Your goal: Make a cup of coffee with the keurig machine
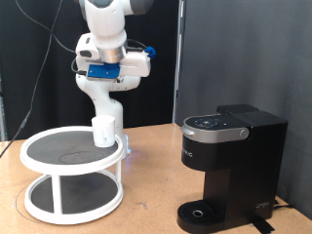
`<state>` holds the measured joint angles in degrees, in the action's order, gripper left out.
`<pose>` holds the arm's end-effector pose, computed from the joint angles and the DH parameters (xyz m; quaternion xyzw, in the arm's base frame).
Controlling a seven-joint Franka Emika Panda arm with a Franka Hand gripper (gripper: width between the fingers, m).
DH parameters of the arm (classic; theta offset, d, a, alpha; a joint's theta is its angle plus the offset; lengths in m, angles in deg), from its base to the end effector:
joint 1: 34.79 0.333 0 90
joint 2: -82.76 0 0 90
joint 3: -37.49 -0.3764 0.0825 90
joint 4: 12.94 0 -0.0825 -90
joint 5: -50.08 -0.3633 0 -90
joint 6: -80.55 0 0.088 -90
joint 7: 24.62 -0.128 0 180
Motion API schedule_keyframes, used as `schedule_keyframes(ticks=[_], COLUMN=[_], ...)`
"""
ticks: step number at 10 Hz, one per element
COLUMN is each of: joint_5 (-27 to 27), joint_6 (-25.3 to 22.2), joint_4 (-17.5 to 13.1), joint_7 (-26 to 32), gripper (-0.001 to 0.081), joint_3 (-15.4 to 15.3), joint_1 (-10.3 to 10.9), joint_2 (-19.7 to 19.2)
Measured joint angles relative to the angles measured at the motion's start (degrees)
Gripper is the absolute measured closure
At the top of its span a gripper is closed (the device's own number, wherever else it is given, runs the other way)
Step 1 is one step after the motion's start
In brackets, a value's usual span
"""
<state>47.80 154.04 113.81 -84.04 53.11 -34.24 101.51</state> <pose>0.3175 -0.0918 0.5230 0.7689 -0.5604 -0.3020 0.0593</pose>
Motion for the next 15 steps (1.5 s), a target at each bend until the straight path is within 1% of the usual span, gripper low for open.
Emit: schedule_keyframes(ticks=[1,2,4,8,9,10,11,12,13,14,15], joint_5=[1.64,2.81,3.66,4.21,4.22,4.26,4.44,4.70,4.92,5.18,5.34], joint_6=[1.08,1.80,2.10,3.20,3.76,4.29,5.15,6.35,7.38,8.11,8.83], joint_4=[0.21,0.35,0.36,0.41,0.56,0.80,1.13,1.63,2.06,2.43,2.82], joint_7=[2.80,4.38,6.13,7.16,7.16,7.14,7.14,7.15,7.15,7.17,7.28], gripper=[0.0806,0.0806,0.0806,0.0806,0.0782,0.0782,0.0610,0.0610,0.0427,0.0291,0.0291], joint_3=[0.04,0.12,0.65,1.76,1.89,1.94,1.94,1.94,1.93,1.89,1.81], joint_1=[0.00,-0.05,-0.12,-0.43,-0.59,-0.76,-0.84,-0.84,-0.84,-0.84,-0.82], joint_2=[0.04,0.04,0.04,0.05,0.05,0.05,0.02,-0.05,-0.27,-0.65,-1.12])
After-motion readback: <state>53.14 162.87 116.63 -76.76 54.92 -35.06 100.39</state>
